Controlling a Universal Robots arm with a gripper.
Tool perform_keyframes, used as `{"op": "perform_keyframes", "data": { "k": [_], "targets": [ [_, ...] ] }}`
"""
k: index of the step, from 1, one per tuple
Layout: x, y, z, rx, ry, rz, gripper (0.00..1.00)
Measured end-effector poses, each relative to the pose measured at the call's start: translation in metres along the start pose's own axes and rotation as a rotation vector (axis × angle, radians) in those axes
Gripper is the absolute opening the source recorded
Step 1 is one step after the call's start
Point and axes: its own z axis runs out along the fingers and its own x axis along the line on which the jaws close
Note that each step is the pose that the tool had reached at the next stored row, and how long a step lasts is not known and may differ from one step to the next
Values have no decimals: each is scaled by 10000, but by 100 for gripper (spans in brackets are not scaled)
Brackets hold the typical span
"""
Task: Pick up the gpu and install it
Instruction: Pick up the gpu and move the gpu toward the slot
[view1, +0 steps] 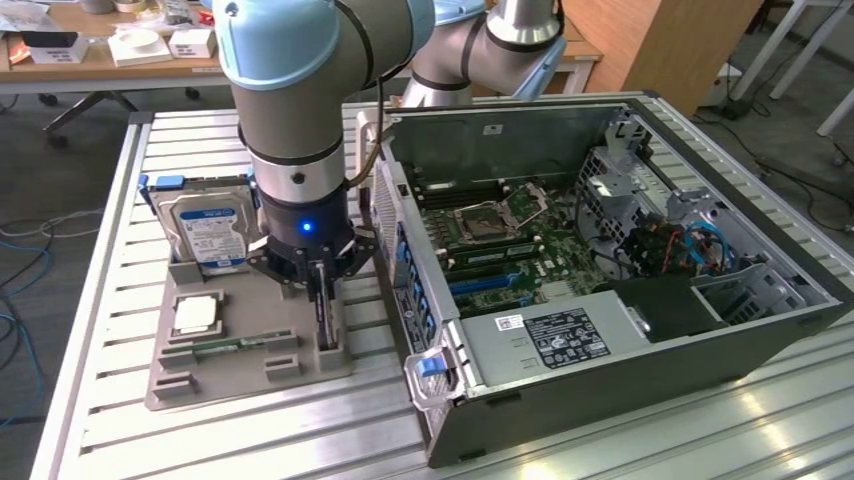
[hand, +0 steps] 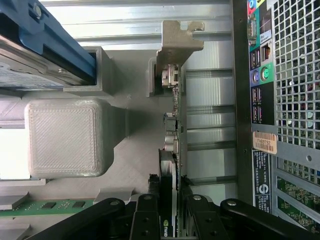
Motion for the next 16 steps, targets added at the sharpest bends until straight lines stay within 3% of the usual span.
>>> {"op": "perform_keyframes", "data": {
  "k": [16],
  "targets": [
    [0, 0, 0, 0, 0, 0, 26]
  ]
}}
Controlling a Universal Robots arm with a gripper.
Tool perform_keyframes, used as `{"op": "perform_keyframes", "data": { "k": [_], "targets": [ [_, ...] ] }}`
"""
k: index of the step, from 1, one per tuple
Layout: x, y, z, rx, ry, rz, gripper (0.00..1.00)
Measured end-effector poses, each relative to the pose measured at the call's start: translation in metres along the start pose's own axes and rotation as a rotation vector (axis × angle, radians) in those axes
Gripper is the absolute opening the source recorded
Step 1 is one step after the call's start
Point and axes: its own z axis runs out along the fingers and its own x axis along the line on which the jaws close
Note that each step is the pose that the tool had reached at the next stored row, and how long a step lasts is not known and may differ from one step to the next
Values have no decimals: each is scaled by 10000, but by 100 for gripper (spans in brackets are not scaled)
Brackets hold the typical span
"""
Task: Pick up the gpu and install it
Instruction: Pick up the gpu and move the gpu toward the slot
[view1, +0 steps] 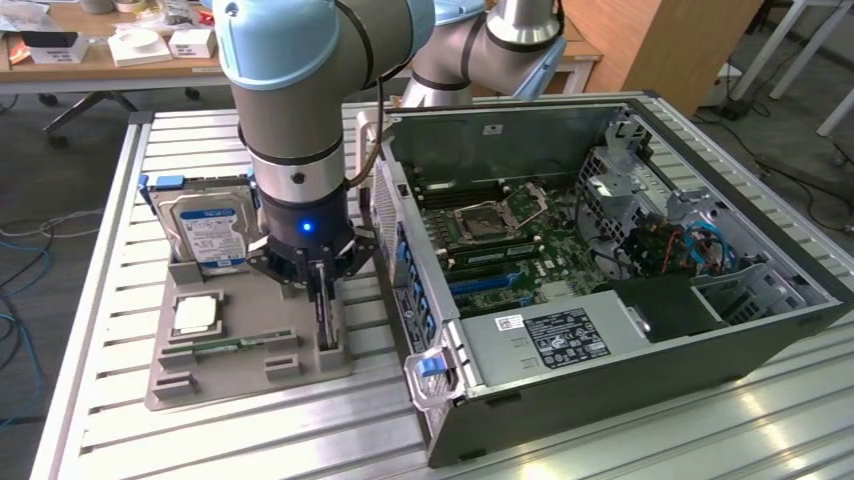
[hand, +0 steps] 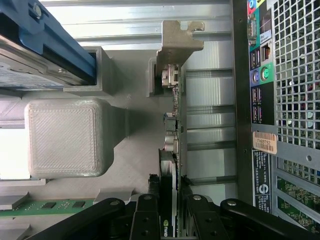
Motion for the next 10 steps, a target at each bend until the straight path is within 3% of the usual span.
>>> {"op": "perform_keyframes", "data": {
  "k": [10],
  "targets": [
    [0, 0, 0, 0, 0, 0, 26]
  ]
}}
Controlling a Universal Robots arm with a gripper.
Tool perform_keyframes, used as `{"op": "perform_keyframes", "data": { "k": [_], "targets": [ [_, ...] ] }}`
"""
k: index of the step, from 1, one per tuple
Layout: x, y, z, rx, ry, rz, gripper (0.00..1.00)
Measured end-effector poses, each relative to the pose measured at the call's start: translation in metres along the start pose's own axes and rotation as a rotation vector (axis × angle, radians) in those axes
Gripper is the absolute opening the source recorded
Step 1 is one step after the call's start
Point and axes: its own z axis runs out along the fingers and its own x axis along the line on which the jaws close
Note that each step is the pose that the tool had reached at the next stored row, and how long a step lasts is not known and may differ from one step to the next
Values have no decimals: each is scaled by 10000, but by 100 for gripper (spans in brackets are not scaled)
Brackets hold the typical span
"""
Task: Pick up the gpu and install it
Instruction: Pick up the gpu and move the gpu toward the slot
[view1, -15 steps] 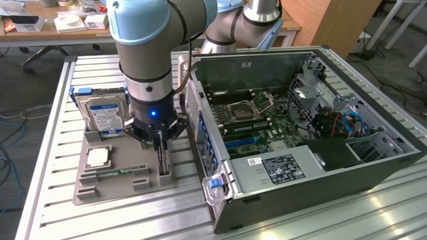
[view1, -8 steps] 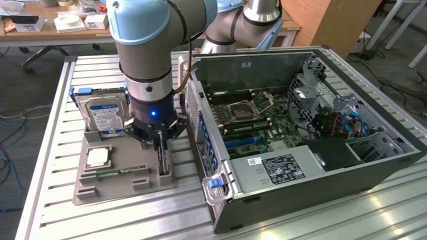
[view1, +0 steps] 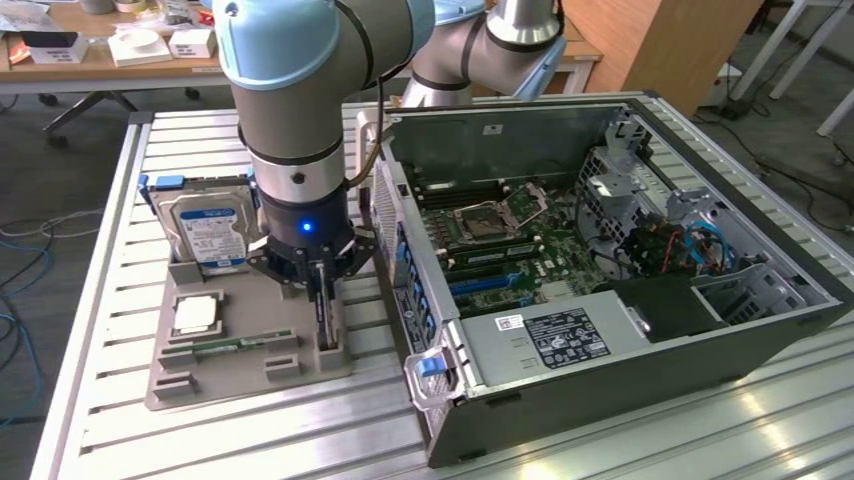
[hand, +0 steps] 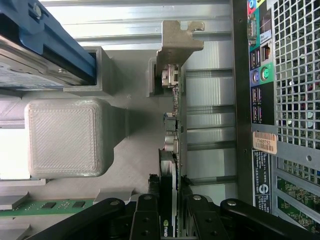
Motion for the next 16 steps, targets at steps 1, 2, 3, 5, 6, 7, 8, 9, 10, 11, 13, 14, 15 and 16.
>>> {"op": "perform_keyframes", "data": {
  "k": [1, 2, 3, 5, 6, 7, 8, 9, 10, 11, 13, 14, 15, 16],
  "targets": [
    [0, 0, 0, 0, 0, 0, 26],
    [0, 0, 0, 0, 0, 0, 26],
    [0, 0, 0, -1, -2, 0, 26],
    [0, 0, -9, 0, 0, 1, 26],
    [0, 0, -16, 0, 0, 0, 26],
    [-1, 1, -23, 0, 0, 1, 26],
    [-2, 2, -71, 0, 0, 1, 26],
    [-4, 4, -129, 0, -1, 1, 26],
    [-6, 7, -203, 0, -1, 0, 26],
    [-7, 8, -222, 1, 0, 1, 26],
    [-8, 9, -261, 0, 0, 0, 26],
    [-9, 10, -283, 0, -2, 0, 26],
    [-10, 11, -308, 0, -1, 0, 26],
    [-10, 11, -334, 0, 0, 1, 26]
  ]
}}
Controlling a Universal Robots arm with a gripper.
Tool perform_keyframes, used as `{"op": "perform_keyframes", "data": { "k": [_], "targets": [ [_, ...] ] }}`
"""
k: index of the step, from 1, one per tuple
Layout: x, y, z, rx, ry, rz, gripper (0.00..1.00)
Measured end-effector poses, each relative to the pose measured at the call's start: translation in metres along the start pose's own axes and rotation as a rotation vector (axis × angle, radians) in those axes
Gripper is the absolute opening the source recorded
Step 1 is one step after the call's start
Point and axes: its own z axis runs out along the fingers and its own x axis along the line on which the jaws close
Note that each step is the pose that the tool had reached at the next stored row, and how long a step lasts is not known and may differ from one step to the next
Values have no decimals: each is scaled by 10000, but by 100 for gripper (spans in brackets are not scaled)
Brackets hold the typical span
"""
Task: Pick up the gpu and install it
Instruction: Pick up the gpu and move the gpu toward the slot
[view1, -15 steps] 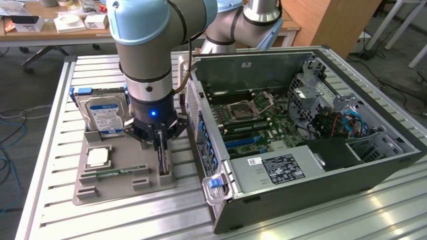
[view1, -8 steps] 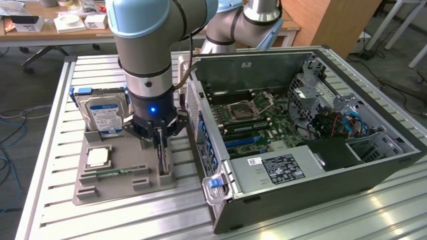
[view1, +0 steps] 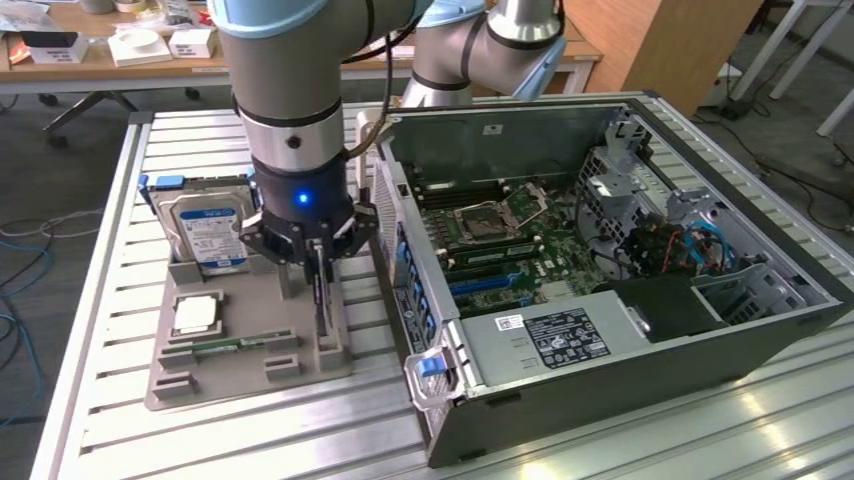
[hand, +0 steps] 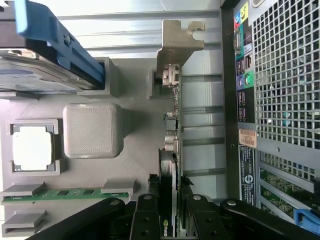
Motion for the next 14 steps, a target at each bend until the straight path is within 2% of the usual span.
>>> {"op": "perform_keyframes", "data": {
  "k": [8, 14],
  "targets": [
    [-7, 8, -232, 0, 0, 0, 26],
    [-12, 13, -371, 0, -1, 0, 26]
  ]
}}
